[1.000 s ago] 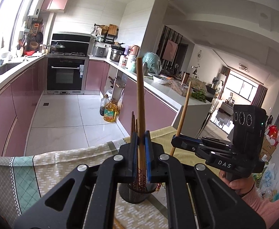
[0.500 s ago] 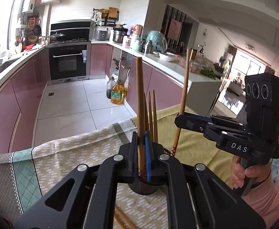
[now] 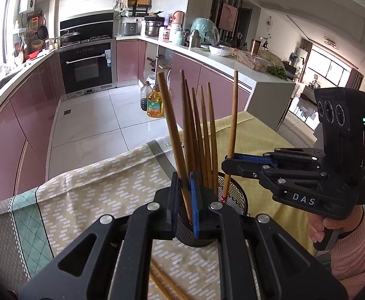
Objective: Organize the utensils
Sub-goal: 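Open the right tool to drop its chopstick while the left tool releases its own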
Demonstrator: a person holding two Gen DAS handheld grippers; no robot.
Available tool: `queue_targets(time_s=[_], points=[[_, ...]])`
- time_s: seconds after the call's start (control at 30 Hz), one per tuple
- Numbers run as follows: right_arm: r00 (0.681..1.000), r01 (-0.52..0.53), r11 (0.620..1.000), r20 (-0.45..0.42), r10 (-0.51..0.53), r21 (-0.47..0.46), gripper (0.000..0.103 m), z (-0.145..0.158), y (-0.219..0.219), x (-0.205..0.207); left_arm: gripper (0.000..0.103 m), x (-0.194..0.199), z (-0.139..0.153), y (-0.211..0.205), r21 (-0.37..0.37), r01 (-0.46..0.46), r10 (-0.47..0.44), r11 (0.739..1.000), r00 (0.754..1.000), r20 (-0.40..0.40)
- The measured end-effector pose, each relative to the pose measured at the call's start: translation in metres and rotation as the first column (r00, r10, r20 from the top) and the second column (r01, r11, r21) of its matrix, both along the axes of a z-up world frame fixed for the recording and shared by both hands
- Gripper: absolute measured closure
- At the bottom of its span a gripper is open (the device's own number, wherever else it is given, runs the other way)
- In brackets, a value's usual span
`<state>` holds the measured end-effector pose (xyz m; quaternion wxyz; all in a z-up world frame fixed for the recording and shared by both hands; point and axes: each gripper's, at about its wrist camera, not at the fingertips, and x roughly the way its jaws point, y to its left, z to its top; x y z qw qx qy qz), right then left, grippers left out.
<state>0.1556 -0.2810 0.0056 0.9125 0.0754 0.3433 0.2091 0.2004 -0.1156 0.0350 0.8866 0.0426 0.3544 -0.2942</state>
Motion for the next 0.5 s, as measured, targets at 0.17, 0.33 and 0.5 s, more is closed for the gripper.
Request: queue_targets(time_s=[0.17,0.33,0.5], points=[[1.000,0.020,1.000,-0.018,-0.020,0.005,0.096,-0.004,-0.003,0.006,0.093,0.016,-0.008,-0.009,0.008,-0.004,0.004,1.000,1.000,-0.020],[0.999,0.034,0.999,-0.027,-0.033,0.011,0.094,-0.008,-0.004,0.010,0.093,0.024,-0.020,-0.011,0.009,-0.015,0.015,1.000,0.999,-0.045],[0.998,0.051,0.999,-0.027,-0.051,0.016,0.087,-0.010,-0.006,0.011,0.090,0.021,-0.025,-0.001,-0.013,-0.050,0.049,0.999,0.998,-0.042]])
